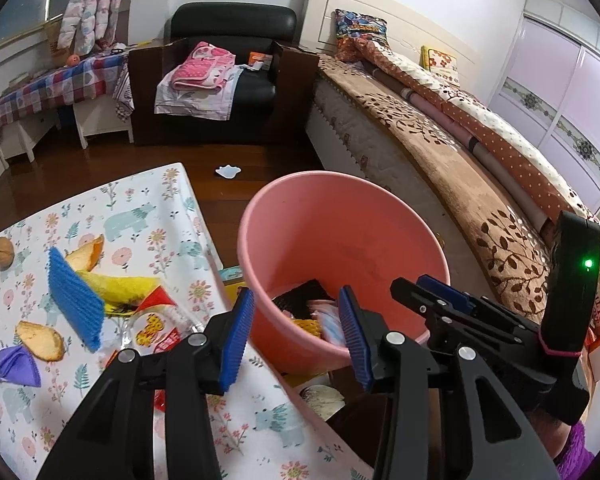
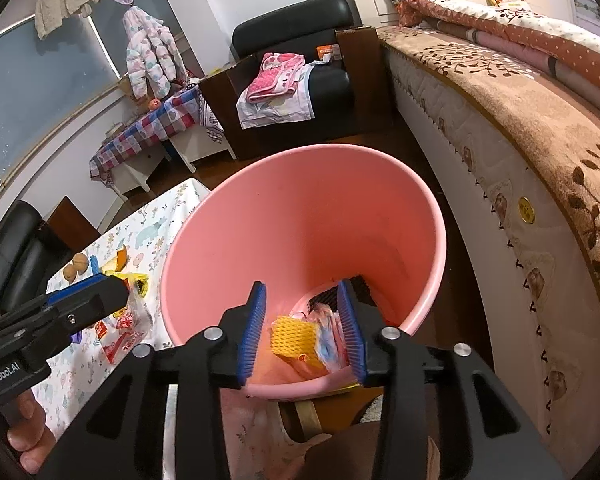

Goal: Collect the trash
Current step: 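Move both grippers away from the bucket back over the table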

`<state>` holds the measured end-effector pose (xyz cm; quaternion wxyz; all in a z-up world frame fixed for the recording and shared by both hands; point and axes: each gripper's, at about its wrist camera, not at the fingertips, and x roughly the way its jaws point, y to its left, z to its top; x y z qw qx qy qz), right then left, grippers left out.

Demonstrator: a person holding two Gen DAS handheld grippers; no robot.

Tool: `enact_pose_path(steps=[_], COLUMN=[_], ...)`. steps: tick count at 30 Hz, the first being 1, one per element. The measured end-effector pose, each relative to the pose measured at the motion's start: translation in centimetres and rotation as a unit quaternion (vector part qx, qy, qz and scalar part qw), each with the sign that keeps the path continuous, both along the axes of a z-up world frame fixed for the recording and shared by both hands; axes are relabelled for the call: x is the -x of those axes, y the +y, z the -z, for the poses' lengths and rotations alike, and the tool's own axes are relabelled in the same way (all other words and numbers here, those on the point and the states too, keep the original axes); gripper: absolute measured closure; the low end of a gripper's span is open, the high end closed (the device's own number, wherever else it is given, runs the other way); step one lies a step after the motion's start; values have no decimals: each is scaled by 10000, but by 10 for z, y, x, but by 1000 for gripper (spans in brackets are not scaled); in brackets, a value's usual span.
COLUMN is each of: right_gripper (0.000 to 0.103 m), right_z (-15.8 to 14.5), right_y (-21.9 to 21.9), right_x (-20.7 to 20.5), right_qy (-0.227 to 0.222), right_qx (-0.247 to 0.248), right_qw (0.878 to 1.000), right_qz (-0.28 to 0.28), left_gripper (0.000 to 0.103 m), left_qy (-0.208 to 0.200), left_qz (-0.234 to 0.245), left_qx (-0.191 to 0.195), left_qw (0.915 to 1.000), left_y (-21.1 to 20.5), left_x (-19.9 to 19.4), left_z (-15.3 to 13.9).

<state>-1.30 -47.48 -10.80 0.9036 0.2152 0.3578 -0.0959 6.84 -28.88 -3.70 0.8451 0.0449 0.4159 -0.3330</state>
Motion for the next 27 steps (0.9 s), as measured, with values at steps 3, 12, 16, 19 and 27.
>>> enact_pose_path(steps=[3, 12, 16, 19, 27], right_gripper=[62, 61, 61, 61, 61], right_z=[-2, -13, -19, -22, -32], right_y=[3, 15, 22, 29, 46], right_x=[1, 5, 9, 10, 12], right_qy=[-6, -121, -203, -267, -460], right_qx=[19, 115, 157, 183, 201], right_qw=[10000, 9998, 9996, 9993, 9977], right_qz=[-20, -87, -125, -206, -457], left_gripper=[59, 59, 59, 59, 59], left_qy=[-15, -90, -119, -117, -73], left_qz=[-39, -175, -273, -358, -620], left_qx=[-3, 58, 78, 74, 91], left_qw=[10000, 9998, 9995, 9993, 9980], left_y=[6, 25, 38, 48, 77], left_x=[2, 10, 13, 14, 16], left_z=[-2, -9, -12, -12, -10])
